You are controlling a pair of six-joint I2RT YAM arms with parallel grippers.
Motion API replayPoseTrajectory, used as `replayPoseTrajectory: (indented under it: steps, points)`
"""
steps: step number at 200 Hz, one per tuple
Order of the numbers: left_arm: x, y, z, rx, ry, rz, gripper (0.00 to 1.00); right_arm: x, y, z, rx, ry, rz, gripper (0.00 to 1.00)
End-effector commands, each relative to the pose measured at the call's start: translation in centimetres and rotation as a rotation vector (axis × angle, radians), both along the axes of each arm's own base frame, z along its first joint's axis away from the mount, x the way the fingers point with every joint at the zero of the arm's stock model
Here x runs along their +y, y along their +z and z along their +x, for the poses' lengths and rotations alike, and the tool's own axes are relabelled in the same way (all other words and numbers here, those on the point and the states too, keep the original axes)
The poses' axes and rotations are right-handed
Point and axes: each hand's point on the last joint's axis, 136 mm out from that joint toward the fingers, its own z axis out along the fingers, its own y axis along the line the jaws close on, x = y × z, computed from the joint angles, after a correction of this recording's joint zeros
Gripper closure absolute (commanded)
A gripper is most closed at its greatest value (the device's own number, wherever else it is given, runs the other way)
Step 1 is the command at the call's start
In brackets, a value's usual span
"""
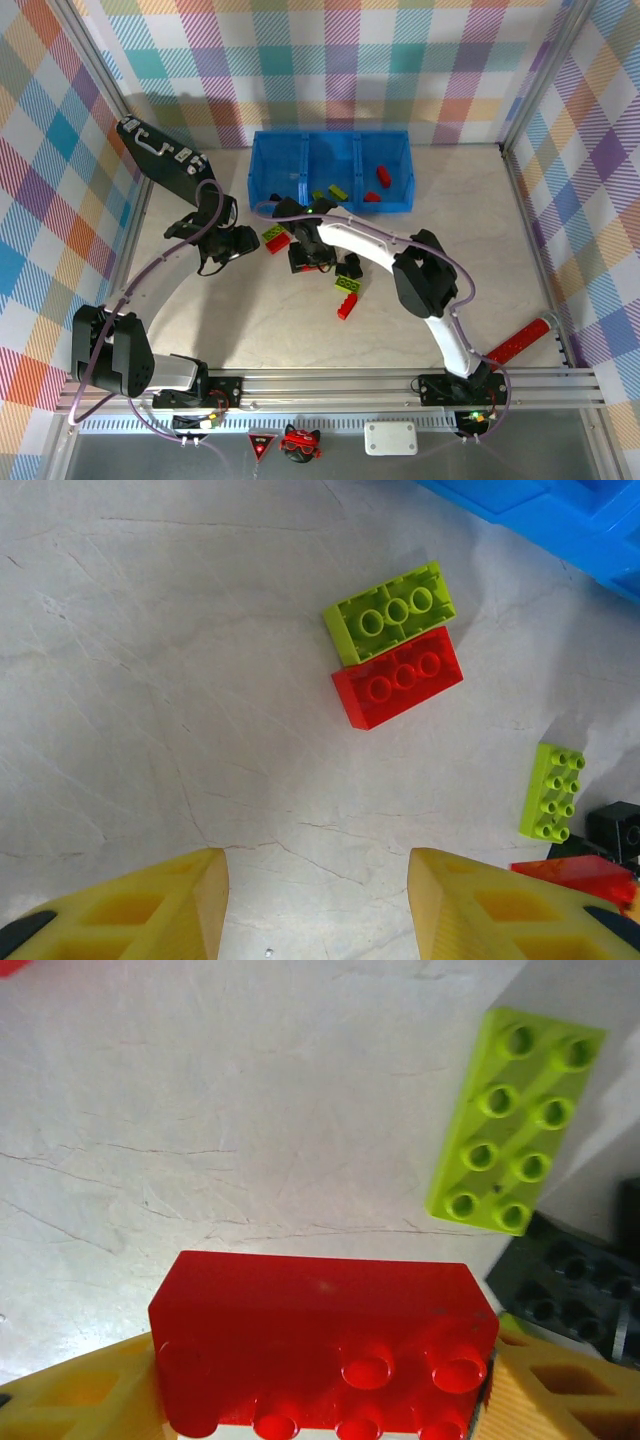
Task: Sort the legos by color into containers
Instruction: Pick up the lego from the center of the table, then place the lego in the container.
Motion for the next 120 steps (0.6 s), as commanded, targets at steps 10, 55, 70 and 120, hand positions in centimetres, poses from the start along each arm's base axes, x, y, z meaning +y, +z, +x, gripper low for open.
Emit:
replayPoseTrajectory:
  steps: [10,55,70,120]
  points:
    - [-0.1,-0.3,0.3,0.012,0.015,-0.035,0.49,-4.1,3.0,1.8,-0.045,-0.040,-0.012,0.35]
    - [-0.4,-0.5,0.5,0.020,0.009,-0.050,0.49,-9.7,4.3,4.5,-0.066,-0.138,0.015,0.35]
    - [-0.5,-0.5,0.5,0.021,0.008,-0.054,0.49,-11.6,4.6,5.6,-0.076,-0.170,0.019,0.35]
    - [-0.7,-0.1,0.5,0.017,-0.001,-0.064,0.49,-16.3,5.2,10.6,-0.137,-0.232,0.005,0.35]
